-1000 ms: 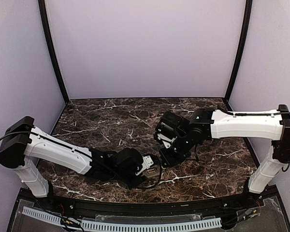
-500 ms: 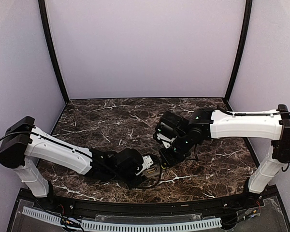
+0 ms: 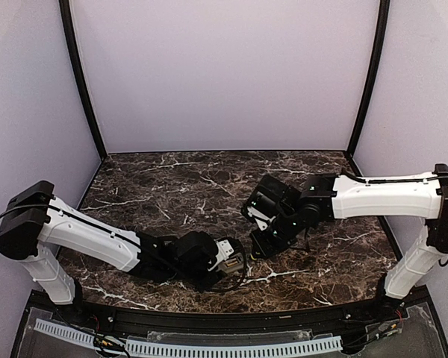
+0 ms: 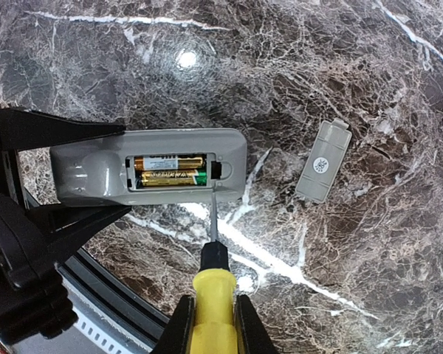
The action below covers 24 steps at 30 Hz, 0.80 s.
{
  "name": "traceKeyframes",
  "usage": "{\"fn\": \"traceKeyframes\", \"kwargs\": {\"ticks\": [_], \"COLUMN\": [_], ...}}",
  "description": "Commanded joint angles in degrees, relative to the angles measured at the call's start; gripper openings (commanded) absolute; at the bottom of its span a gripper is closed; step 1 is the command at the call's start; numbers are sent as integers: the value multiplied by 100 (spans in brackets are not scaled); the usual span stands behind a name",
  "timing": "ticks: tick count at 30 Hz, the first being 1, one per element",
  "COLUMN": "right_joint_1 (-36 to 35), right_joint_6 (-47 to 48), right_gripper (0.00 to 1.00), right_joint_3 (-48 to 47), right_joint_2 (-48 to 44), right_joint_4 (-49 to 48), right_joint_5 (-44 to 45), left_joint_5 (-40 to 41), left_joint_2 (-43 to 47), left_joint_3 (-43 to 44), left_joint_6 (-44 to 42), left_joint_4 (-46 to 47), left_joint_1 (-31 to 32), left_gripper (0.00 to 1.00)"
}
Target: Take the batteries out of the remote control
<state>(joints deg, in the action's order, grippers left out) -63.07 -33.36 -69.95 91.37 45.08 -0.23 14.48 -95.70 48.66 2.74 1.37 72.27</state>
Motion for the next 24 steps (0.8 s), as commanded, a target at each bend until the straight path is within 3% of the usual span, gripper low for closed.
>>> {"fn": "traceKeyframes", "kwargs": {"ticks": [1,9,24], "right_joint_1": [78,111,163], "right_joint_6": [-50,-4,68], "right_gripper": [0,0,0], "right_joint_3": [350,459,201], "right_joint_2": [-121,-247,-219], "right_joint_4": [-502,-552,-621], "right_joint_5": [-141,-276,-58], "left_joint_5": [-240,-313,-310], "left_joint_2": [145,144,50], "left_joint_3": [-316,-590,-546], "left_joint_6": [-6,-389,-559], "left_joint_4": [415,1082,1118], "left_joint_1": [50,50,57], "left_gripper": [0,0,0]}}
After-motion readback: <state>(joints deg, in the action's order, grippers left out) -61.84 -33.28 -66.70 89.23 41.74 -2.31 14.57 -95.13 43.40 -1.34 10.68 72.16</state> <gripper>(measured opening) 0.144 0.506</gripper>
